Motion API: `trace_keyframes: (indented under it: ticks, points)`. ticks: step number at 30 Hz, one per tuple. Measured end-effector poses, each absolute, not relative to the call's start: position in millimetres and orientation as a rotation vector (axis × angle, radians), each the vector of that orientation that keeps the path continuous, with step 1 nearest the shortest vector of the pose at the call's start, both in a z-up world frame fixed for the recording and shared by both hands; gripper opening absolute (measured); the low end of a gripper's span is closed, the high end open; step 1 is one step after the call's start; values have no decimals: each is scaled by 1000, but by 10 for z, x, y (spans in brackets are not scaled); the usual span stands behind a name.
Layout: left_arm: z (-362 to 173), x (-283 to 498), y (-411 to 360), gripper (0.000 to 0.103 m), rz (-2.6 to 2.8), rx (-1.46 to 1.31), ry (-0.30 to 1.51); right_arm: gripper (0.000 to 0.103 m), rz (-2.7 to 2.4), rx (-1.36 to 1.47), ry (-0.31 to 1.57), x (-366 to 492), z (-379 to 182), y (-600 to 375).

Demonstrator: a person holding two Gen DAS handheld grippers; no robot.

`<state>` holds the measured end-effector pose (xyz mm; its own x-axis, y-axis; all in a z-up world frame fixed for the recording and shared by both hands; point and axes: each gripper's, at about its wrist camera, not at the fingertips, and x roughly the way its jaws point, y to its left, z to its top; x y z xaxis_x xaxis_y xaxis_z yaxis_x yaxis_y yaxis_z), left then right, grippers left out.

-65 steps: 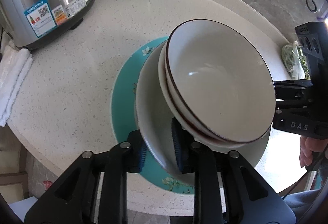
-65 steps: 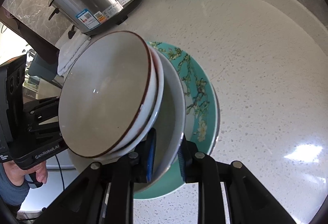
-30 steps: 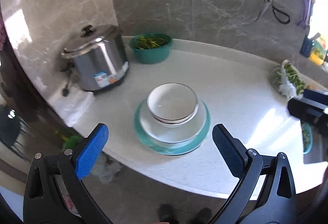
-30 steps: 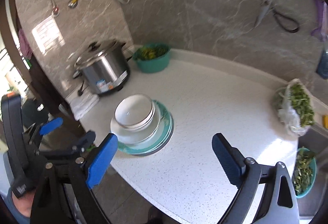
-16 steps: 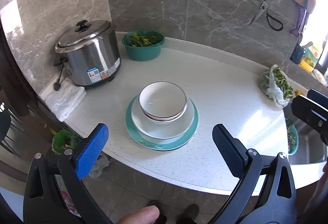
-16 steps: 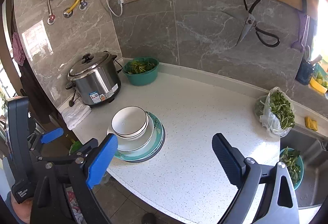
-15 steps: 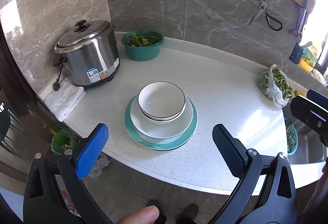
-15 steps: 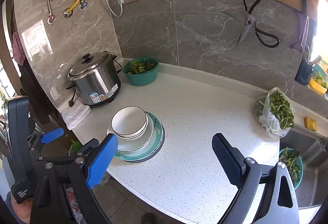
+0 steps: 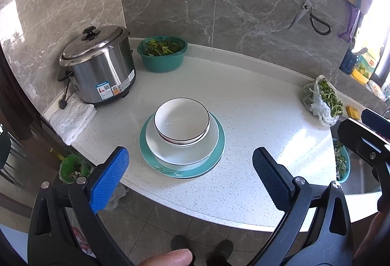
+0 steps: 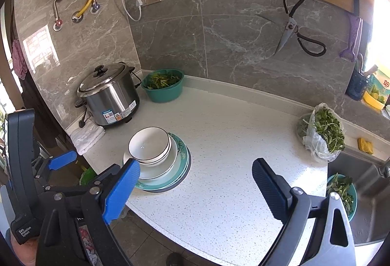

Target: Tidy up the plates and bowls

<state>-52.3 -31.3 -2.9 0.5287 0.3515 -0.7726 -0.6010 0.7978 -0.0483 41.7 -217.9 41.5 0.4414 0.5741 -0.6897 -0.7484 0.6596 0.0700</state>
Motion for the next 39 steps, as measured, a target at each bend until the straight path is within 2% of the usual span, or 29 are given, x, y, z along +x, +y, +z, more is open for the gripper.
trace_keyframes:
  ticks: [39]
  points:
    - [91, -518, -161, 103, 656, -334, 825, 95, 754, -267, 796, 629, 257, -2119]
